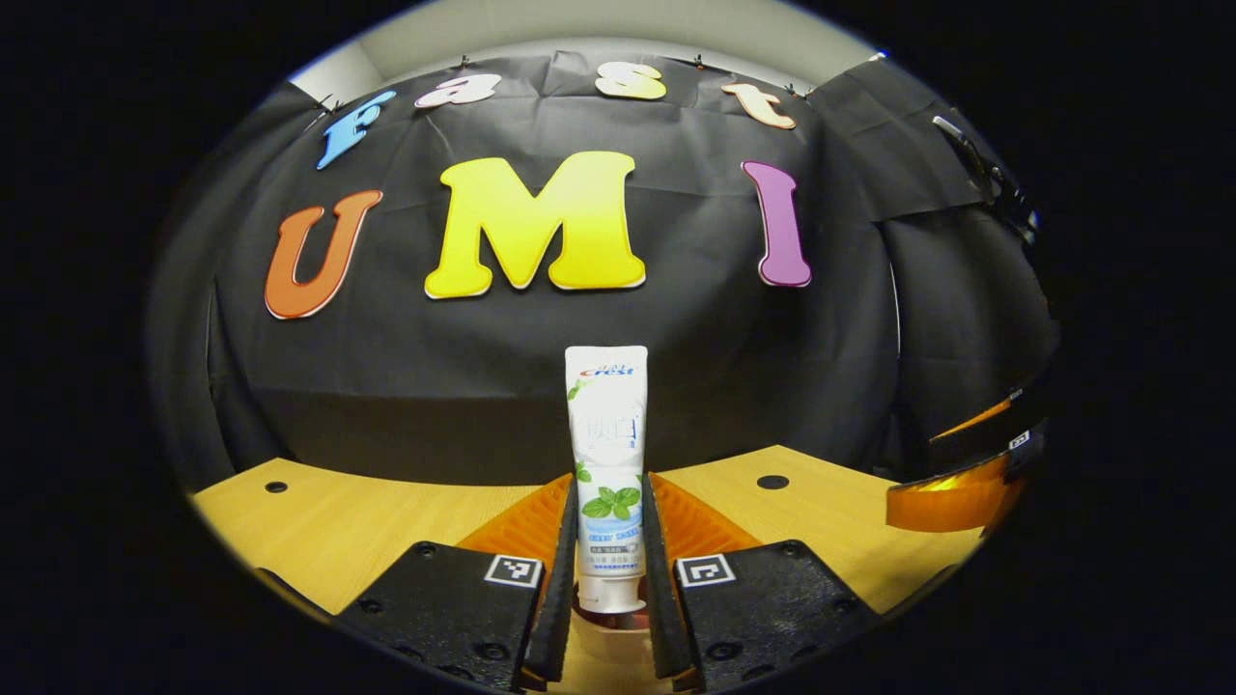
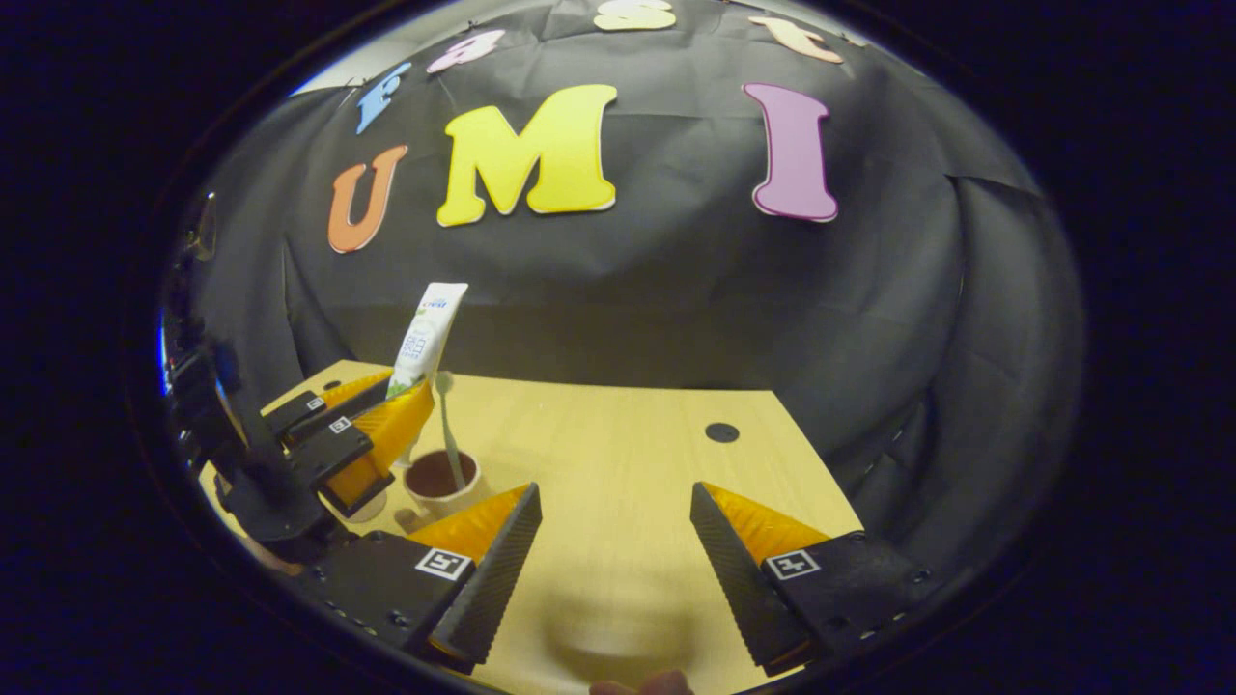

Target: Put the toothbrush and toothpaste on the desktop into the cup, then pick up the cup and place it on the coaster on the desktop.

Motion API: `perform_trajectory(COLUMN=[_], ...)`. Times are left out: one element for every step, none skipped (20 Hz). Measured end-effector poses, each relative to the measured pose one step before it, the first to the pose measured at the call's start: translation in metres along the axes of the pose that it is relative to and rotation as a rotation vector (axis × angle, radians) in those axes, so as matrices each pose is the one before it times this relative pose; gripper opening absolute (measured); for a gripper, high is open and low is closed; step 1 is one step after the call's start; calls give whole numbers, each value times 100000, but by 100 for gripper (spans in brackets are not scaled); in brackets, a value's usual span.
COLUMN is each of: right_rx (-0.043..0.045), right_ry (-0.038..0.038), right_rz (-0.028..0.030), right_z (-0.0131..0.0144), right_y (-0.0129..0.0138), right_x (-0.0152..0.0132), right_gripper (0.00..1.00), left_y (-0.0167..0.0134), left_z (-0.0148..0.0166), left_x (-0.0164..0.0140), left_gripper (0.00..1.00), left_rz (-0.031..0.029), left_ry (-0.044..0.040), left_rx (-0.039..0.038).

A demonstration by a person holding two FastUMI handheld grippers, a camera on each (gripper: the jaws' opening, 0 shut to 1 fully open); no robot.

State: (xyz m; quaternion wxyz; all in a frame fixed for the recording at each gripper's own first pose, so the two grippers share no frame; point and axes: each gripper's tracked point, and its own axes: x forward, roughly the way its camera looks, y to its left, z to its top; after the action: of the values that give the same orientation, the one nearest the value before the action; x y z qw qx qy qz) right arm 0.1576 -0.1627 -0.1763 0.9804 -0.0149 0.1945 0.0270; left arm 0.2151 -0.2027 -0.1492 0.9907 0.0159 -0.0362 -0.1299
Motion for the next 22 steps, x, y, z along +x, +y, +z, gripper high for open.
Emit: perform_trajectory(right_rx=[360,1156,539,24,65,121,-130,-436,-209,-37,-50,178,606,659,362,130,303,231,69,56,37,68], right_ry=[2017,1912,1529,874,406,12,196,50,-166,-177,66,135,338,290,27,81,-231,-308,-137,-174,-172,-334], right_rz=[-425,182,-81,-505,-46,-82,260,216,-153,215,12,-91,-68,10,22,-247,8,-92,-58,71,34,-25], right_z=[-711,-585,-574,-340,-184,41,-167,-64,-143,68,-140,-59,-159,-27,-47,94,33,247,72,160,85,277], right_y=[-331,-48,22,6,84,230,260,294,125,229,258,156,68,113,99,112,150,195,209,211,167,204], right_x=[-193,-74,-156,-89,-47,-23,-119,-50,-152,-35,-19,-22,-26,-28,-155,17,-22,-100,-126,-160,-157,-177], right_gripper=[94,94,95,95,95,94,94,94,94,94,95,95,94,94,94,94,94,94,94,94,94,95], left_y=[-187,-107,-23,-163,-194,-129,-75,-67,-77,-134,-48,156,39,105,64,-25,-45,22,180,152,156,284], left_z=[-463,-357,-392,-348,-631,-605,-629,-449,-543,-518,-544,-24,68,111,192,403,354,124,-63,-2,-100,27], left_x=[314,114,96,156,203,150,86,-74,-122,-206,-310,-330,-14,-257,-231,-193,-220,-210,-228,-271,-260,-351], left_gripper=[37,36,36,37,37,37,37,37,37,39,40,42,42,44,44,46,46,46,46,56,52,54], left_rz=[179,431,450,41,-231,-366,-22,-133,-565,-482,-165,916,214,-138,-29,-76,-235,-313,-26,200,325,462], left_ry=[-337,-329,-402,-308,610,889,1300,516,641,1656,1450,109,450,229,-331,-520,-518,199,632,1004,1069,796], left_rx=[-223,57,131,-42,-429,-206,528,347,-224,-733,-793,-197,-446,-505,-149,135,62,-228,-409,-739,-893,-948])
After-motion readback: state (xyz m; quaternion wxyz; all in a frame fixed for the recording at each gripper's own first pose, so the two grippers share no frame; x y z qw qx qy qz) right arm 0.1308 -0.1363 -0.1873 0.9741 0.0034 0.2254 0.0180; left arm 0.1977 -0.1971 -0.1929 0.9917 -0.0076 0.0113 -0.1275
